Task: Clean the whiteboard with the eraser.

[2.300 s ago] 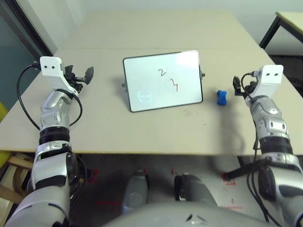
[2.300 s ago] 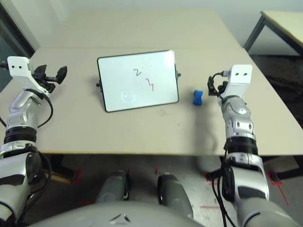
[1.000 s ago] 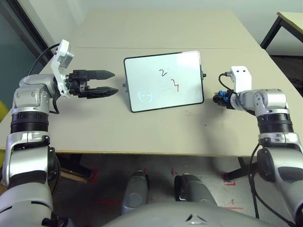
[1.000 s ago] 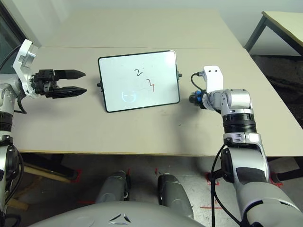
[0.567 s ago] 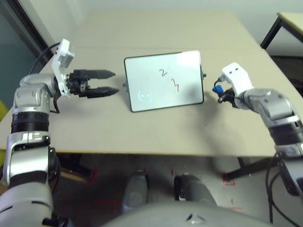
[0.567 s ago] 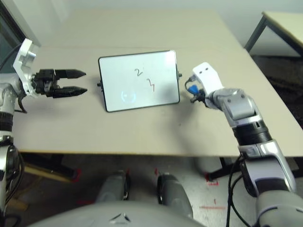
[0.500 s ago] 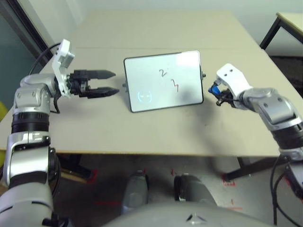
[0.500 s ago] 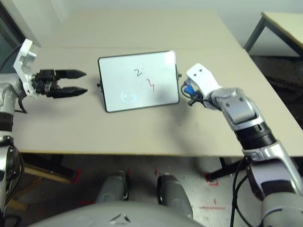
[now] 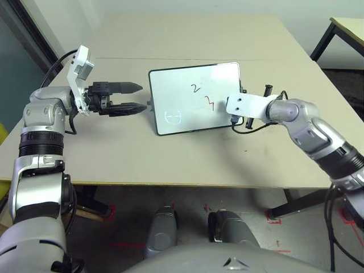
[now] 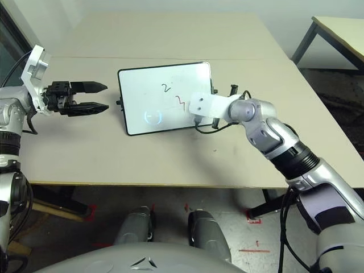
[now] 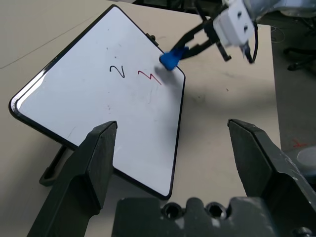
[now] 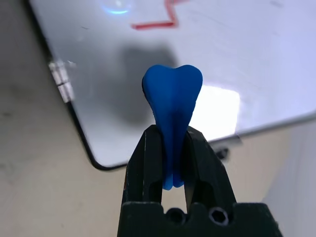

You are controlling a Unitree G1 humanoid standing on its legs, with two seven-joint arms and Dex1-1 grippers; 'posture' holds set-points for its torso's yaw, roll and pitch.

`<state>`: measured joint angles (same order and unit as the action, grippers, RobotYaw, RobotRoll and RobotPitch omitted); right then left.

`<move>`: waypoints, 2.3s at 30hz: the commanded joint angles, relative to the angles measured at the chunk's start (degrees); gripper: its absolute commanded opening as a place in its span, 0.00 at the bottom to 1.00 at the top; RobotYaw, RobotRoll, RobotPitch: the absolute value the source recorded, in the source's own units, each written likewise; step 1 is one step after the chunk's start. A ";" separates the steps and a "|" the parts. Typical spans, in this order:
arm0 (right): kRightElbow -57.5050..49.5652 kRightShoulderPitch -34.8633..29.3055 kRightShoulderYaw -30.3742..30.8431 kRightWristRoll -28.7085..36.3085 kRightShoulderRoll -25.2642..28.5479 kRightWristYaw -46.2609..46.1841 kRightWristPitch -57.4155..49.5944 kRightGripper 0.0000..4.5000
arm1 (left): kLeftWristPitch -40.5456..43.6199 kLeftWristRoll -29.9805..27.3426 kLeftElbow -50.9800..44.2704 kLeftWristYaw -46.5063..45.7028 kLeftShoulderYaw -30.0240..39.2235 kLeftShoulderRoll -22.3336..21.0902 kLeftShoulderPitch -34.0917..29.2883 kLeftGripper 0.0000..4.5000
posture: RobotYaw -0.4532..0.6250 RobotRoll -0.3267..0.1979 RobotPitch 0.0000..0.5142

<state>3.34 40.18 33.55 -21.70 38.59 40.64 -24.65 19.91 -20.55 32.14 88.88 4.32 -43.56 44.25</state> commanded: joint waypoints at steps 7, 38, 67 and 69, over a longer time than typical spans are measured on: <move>3.12 0.66 0.61 -6.37 -3.52 3.29 3.82 0.08 | -0.22 -0.13 -0.68 -0.71 -0.46 0.12 0.04 1.00 | 0.64 0.62 0.04; 10.50 1.86 -0.99 -16.50 -6.99 3.33 10.72 0.08 | -0.05 -0.31 -0.68 -1.23 -0.60 1.17 0.26 1.00 | 0.64 0.62 0.05; 18.00 8.46 -1.02 -18.71 -16.98 0.78 13.05 0.08 | 0.06 -0.32 -0.80 -1.23 -0.59 0.81 0.61 1.00 | 0.66 0.62 0.03; 18.90 8.95 -0.93 -18.84 -17.79 0.47 13.38 0.08 | 0.08 -0.33 -0.80 -1.27 -0.55 0.79 0.60 1.00 | 0.66 0.62 0.03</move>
<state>20.64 48.69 31.77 -39.86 21.21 41.52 -11.69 19.94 -20.62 32.11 87.62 3.89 -42.29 44.29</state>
